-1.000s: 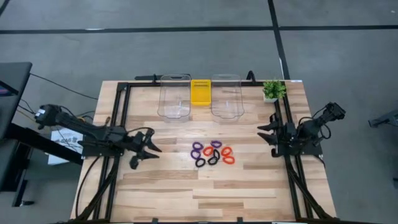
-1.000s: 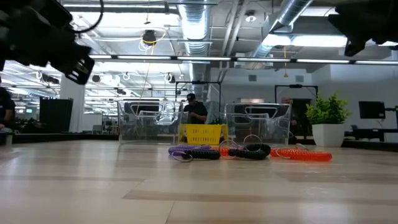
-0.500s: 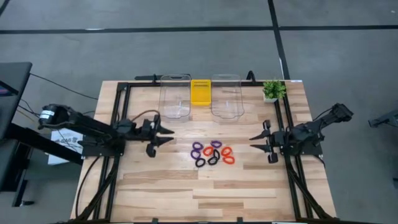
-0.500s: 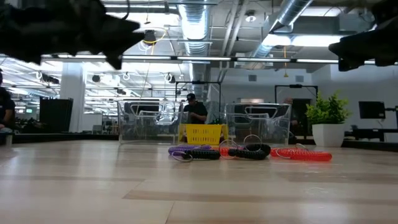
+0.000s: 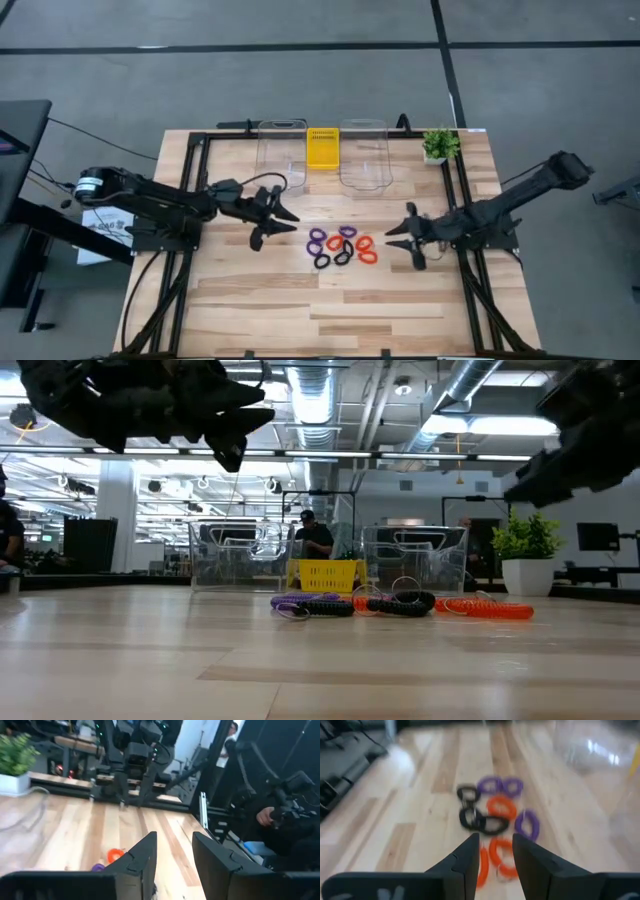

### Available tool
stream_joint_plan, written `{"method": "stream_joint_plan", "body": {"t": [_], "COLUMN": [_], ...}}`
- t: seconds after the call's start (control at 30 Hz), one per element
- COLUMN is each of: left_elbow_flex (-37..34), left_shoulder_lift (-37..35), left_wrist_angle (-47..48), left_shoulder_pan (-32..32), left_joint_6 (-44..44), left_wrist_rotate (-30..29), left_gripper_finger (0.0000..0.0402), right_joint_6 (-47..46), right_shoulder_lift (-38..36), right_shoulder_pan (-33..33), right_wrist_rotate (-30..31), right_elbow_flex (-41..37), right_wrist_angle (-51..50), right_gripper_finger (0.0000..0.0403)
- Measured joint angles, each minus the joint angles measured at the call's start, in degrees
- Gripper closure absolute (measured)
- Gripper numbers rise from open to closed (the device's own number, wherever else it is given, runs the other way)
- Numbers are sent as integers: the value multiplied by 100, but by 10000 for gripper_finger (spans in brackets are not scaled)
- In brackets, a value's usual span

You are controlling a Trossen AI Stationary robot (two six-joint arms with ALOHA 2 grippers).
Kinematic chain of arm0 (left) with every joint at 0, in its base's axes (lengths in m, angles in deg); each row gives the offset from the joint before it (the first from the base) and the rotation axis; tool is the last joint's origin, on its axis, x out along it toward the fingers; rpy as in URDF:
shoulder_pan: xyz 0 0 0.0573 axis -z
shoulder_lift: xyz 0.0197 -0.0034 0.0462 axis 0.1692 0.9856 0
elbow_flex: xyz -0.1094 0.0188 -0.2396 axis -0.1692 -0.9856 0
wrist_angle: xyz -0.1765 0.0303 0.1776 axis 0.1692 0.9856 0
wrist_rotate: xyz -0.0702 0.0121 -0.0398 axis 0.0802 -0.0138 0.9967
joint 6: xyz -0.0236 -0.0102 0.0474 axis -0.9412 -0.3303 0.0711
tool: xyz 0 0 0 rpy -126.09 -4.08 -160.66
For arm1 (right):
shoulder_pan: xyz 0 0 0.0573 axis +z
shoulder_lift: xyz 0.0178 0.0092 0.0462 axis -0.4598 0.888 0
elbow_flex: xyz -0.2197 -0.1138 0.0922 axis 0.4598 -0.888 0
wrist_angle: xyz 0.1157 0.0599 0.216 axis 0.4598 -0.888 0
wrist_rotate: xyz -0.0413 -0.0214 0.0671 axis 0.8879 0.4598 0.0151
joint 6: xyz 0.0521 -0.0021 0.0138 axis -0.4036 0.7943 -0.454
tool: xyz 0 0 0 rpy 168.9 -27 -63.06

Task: Sort spring keychains
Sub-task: Put the top right violet spring keychain into the right transparent bin

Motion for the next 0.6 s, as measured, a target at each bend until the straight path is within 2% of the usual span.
{"method": "stream_joint_plan", "body": {"t": [0.13,0.3,0.47,0.6], "left_elbow_flex": [207,335,364,364], "left_shoulder_lift": [335,578,607,607], "left_wrist_angle": [-20,-13,-27,5], "left_shoulder_pan": [210,372,259,195], "left_joint_6": [-1,152,523,496], "left_wrist_rotate": [-1,4,-30,-49], "left_gripper_finger": [279,279,279,279], "right_joint_6": [-450,-477,-447,-433], "right_shoulder_lift": [1271,2545,3529,4102], "right_shoulder_pan": [0,-130,-375,-620], "right_wrist_rotate": [189,349,355,484], "right_elbow_flex": [248,801,1502,1977], "right_wrist_angle": [483,828,824,776], "right_gripper_finger": [294,294,294,294]}}
